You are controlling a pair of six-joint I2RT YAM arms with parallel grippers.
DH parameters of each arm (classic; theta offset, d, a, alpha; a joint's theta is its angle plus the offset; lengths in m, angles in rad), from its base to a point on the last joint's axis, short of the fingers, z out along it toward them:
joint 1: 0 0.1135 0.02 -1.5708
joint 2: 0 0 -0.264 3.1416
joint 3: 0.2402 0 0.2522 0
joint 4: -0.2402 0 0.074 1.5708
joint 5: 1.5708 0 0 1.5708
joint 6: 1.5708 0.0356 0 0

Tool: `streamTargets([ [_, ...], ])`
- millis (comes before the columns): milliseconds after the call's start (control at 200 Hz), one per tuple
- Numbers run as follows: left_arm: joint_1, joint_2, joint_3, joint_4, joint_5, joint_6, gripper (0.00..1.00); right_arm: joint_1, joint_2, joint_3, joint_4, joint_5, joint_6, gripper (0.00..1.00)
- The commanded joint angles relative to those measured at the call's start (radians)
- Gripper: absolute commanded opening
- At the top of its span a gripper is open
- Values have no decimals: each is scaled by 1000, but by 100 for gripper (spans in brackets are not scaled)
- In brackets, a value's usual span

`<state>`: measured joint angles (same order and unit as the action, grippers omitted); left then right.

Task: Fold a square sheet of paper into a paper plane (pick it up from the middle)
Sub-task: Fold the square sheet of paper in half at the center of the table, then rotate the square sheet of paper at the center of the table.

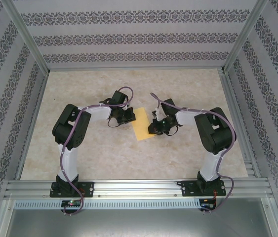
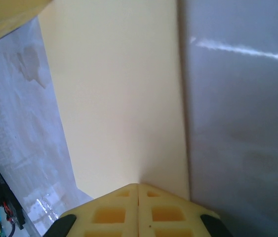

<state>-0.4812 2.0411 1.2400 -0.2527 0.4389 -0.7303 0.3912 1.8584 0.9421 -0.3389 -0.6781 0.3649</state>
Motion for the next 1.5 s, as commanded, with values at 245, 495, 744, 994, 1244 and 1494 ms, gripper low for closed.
streamTargets([
  [245, -26, 70, -25, -136, -63, 67, 0, -1, -51, -73, 46, 48, 106, 7],
  [495, -17, -84, 65, -142, -65, 72, 12, 137, -39, -71, 217, 198, 388, 8],
  [744, 72, -292, -66, -163, -184, 19, 33, 277, -31, -26, 291, 354, 575, 8],
  [994, 118, -501, -228, -142, -193, 50, 44, 329, -52, 88, 302, 375, 585, 16],
  [1244, 119, -596, -359, -1, -115, 20, 62, 221, -8, 214, 107, 424, 432, 20],
  [1494, 115, -564, -371, 32, -76, -39, 71, 171, 146, 387, 15, 397, 373, 19],
])
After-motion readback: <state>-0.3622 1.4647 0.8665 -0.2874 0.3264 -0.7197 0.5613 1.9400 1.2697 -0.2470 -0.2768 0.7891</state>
